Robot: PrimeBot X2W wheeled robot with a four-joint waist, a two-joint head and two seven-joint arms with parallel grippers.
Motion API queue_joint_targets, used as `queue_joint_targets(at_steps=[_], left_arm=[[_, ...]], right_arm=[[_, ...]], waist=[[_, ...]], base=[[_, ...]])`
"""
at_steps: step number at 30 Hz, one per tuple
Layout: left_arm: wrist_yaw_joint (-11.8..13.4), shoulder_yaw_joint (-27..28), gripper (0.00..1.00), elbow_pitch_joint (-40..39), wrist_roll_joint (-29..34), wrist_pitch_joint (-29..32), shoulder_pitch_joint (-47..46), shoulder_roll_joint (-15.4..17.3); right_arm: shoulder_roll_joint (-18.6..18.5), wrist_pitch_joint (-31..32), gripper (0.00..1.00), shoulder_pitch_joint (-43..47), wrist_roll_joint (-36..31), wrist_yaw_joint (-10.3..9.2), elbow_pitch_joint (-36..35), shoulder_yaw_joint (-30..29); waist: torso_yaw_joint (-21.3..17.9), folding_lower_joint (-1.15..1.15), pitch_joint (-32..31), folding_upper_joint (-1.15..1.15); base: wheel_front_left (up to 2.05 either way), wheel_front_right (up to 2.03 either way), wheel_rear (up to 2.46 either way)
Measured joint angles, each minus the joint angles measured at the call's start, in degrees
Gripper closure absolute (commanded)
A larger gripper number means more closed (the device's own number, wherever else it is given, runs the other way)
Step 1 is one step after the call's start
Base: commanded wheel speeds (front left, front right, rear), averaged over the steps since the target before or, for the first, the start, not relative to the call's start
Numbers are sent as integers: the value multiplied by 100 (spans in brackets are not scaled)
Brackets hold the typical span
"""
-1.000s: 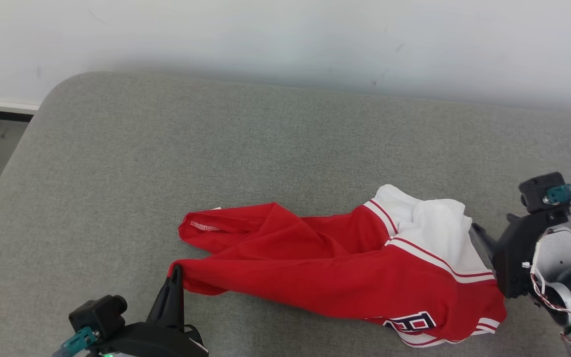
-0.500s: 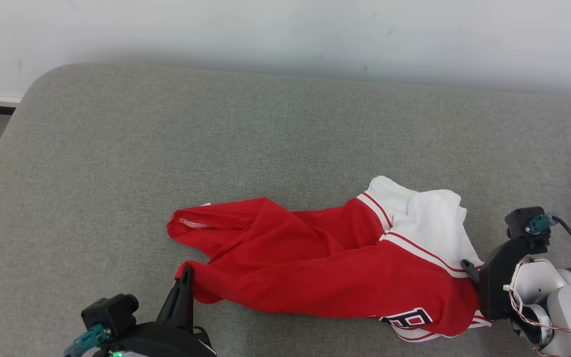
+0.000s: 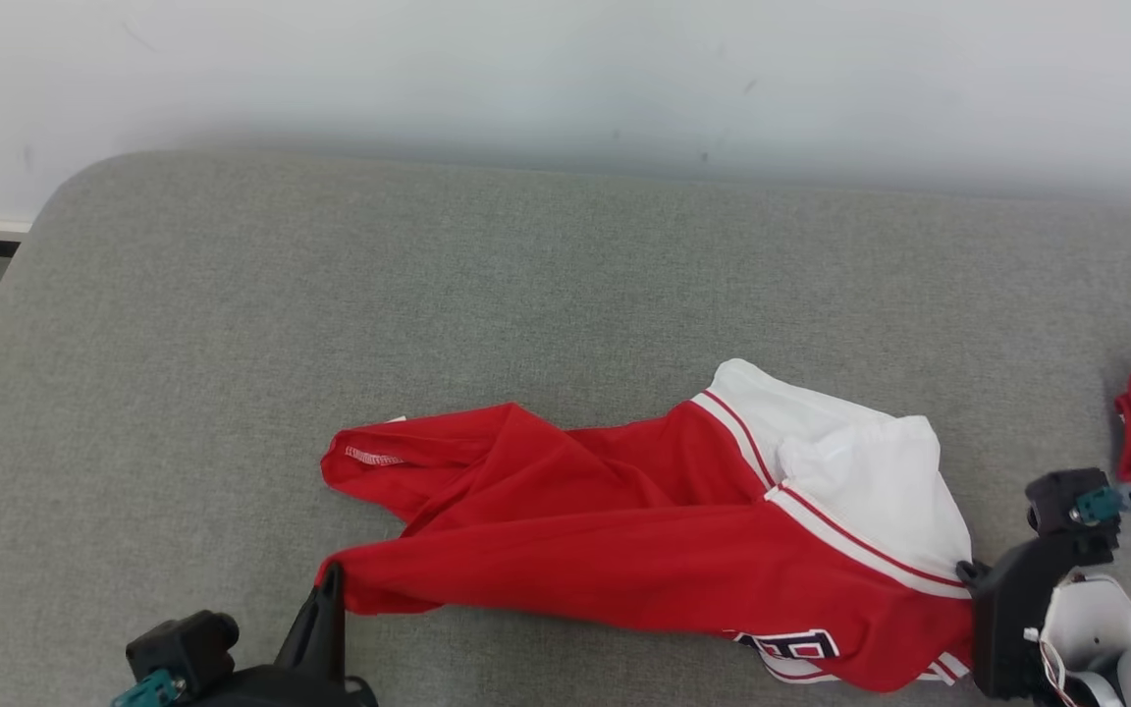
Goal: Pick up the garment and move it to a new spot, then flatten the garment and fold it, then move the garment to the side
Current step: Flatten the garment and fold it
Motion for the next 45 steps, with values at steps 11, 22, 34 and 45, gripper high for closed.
queue_joint_targets(at_steps=[11, 22, 34, 45], left_arm=[[45, -3, 100, -250, -152, 287, 318, 186], [-68, -178, 100, -247, -148, 379, 149, 172], [-290, -311, 100, 0, -177, 420, -58, 103], [-265, -326, 100, -25, -222, 460, -36, 154]], right_arm=[[359, 98, 0, 599, -85, 0, -1306, -803], [354, 400, 0, -683, -445, 0, -587, -946], [353, 604, 55, -1365, -625, 0, 668, -843], [333, -113, 100, -1338, -455, 0, 717, -710]], waist=[[-73, 0, 7, 0], [62, 0, 313, 0], [429, 0, 533, 0], [318, 0, 361, 0]], base=[[0, 0, 0], [0, 0, 0], [0, 0, 0], [0, 0, 0]])
